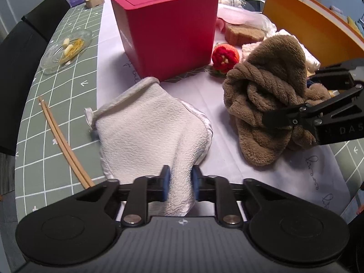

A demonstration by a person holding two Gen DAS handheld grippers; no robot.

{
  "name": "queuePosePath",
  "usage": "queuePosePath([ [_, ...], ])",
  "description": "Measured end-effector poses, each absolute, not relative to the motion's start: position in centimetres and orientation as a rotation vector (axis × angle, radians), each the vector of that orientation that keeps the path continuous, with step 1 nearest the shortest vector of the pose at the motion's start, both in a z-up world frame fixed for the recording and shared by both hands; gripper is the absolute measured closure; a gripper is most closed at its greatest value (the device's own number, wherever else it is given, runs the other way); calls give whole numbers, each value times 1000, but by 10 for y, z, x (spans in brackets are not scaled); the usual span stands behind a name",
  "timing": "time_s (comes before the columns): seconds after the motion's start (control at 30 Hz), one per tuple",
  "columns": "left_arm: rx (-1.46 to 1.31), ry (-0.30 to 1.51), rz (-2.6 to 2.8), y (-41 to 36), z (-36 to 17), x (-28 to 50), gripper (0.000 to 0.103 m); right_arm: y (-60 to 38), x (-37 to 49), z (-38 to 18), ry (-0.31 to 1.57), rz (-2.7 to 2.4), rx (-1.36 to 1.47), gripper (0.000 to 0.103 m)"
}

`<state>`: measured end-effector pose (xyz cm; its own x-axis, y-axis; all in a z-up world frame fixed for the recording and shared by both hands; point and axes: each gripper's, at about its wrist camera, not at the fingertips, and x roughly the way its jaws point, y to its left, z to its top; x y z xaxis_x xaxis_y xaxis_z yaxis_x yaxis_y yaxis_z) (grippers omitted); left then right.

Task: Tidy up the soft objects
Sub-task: 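Carry the teddy bear and bath mitt with both tools over the orange box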

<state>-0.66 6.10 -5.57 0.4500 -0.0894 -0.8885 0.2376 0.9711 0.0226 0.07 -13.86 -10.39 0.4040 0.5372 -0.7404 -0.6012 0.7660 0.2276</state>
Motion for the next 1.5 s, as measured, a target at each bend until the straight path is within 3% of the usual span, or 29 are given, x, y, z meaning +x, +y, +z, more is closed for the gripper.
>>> queuePosePath([
  [0.9, 17, 856, -301, 53, 34, -18, 89, -183, -7, -40, 731, 659, -8, 52],
  [1.5, 109, 731, -424, -36, 82, 1, 89, -286, -20, 19, 577, 509, 55, 52],
])
